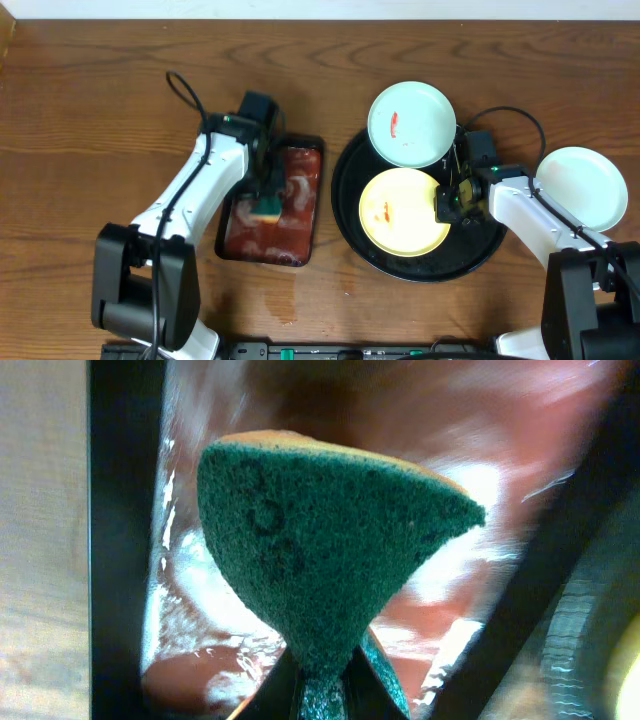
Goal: Clean dirty plates on tray and stack at the side
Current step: 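Lift the sponge with the left gripper and carry it to the yellow plate, then scrub the yellow plate with the sponge in the left gripper, then return the sponge to the brown tray with the left gripper, then lift and tilt the yellow plate up by its rim with the right gripper, then carry the yellow plate right and set it on the mint plate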
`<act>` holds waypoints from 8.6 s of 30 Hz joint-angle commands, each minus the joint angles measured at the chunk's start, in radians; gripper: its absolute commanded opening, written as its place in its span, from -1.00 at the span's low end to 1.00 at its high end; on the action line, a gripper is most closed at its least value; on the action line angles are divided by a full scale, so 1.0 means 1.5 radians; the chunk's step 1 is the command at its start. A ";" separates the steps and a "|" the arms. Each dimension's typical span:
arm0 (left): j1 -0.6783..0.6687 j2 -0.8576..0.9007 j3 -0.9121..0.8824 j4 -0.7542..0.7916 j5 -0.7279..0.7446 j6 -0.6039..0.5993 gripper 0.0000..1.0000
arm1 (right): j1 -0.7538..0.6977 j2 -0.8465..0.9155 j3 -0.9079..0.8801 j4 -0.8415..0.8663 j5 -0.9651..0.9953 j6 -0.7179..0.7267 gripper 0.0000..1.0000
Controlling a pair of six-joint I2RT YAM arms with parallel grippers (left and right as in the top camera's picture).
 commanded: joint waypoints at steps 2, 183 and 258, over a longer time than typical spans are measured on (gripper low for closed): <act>-0.055 -0.039 0.059 0.001 0.051 0.004 -0.85 | -0.005 0.008 -0.019 0.029 0.003 0.021 -0.98; 0.010 -0.219 0.085 -0.144 -0.009 0.007 0.59 | 0.576 -0.297 0.100 -0.110 0.830 -0.191 -0.98; 0.010 -0.219 0.085 -0.144 -0.009 0.007 0.61 | 0.514 -0.280 0.100 -0.109 0.771 -0.144 -0.98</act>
